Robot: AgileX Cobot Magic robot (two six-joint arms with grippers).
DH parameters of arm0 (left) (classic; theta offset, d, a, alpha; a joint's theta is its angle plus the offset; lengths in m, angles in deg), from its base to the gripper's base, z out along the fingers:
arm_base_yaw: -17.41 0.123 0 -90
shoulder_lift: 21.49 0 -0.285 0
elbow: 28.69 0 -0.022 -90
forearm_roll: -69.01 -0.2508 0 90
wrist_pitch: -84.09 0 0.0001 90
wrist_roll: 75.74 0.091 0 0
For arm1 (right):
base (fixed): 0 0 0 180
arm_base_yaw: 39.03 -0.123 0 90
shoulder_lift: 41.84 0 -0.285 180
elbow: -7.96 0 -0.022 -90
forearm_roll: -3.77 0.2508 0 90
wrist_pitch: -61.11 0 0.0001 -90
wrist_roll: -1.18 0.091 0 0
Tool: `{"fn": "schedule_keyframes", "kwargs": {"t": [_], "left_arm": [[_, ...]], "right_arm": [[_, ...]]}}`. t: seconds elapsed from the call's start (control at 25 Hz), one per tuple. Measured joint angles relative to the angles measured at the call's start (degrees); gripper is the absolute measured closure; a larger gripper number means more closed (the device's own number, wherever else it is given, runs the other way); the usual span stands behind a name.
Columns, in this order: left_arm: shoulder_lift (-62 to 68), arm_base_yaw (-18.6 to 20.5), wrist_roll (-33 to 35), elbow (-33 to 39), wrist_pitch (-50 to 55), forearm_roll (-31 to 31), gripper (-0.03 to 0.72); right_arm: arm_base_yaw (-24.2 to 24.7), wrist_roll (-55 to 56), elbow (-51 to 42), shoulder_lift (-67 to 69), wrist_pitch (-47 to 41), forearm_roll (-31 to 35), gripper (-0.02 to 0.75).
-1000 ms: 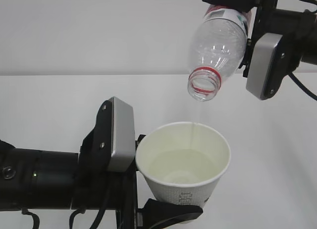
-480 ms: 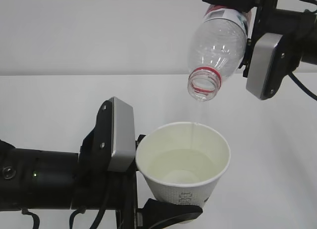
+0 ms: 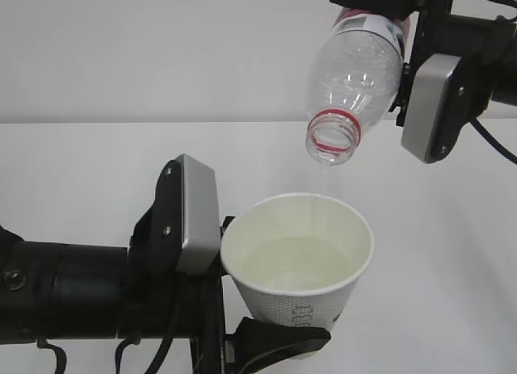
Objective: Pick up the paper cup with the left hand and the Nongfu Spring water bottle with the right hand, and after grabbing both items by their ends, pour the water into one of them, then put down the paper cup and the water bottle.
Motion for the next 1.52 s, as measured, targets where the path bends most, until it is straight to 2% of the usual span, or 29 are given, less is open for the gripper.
{"fn": "schedule_keyframes", "kwargs": {"t": [0.52, 1.52], "left_arm": [[0.0, 0.0, 0.0, 0.0, 0.13, 0.56, 0.148], [0.0, 0.0, 0.14, 0.0, 0.36, 0.56, 0.148]], "right_arm": [[0.0, 0.16, 0.0, 0.0, 0.0, 0.0, 0.208], [0.0, 9.25, 0.0, 0.0, 0.0, 0.0, 0.208]]}}
